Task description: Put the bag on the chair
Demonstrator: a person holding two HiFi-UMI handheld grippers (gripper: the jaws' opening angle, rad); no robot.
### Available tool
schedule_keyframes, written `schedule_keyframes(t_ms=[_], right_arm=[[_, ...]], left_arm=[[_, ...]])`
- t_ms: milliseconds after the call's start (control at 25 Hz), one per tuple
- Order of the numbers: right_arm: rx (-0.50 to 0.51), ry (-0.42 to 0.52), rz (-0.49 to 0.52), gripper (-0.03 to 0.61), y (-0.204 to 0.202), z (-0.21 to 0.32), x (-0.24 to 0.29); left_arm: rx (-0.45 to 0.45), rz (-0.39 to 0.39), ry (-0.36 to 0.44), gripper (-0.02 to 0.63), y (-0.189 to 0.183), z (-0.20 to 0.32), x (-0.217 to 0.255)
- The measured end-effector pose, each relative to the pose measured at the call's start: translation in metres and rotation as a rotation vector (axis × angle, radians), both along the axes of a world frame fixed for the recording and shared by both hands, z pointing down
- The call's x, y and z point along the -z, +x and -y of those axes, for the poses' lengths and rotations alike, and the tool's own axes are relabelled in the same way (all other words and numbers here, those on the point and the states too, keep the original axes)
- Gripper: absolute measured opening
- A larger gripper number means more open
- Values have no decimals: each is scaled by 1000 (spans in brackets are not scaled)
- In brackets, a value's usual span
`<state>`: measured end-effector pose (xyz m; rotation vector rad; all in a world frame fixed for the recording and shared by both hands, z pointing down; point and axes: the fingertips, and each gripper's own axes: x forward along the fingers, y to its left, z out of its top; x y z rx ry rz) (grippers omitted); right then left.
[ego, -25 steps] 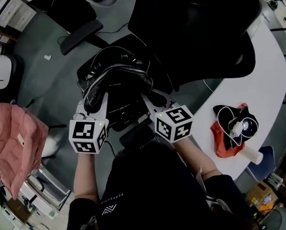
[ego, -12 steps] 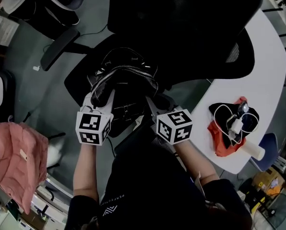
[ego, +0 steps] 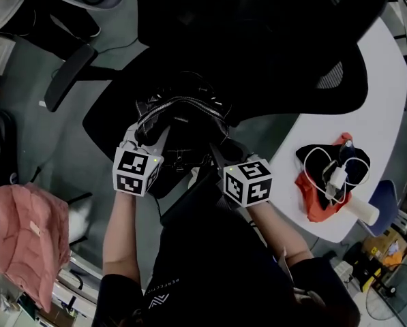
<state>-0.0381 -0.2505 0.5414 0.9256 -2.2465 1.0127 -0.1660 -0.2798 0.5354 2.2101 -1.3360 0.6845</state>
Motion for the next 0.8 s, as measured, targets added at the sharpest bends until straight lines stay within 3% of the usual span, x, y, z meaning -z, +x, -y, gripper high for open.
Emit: schedule_keyframes(t_ms=[320, 800], right_arm=[[35, -27, -15, 35, -4, 6, -15], [66, -64, -12, 44, -6, 5, -34]], left_arm=[[13, -33, -19, 191, -12, 19, -24], [58, 17, -42, 284, -22, 30, -50]])
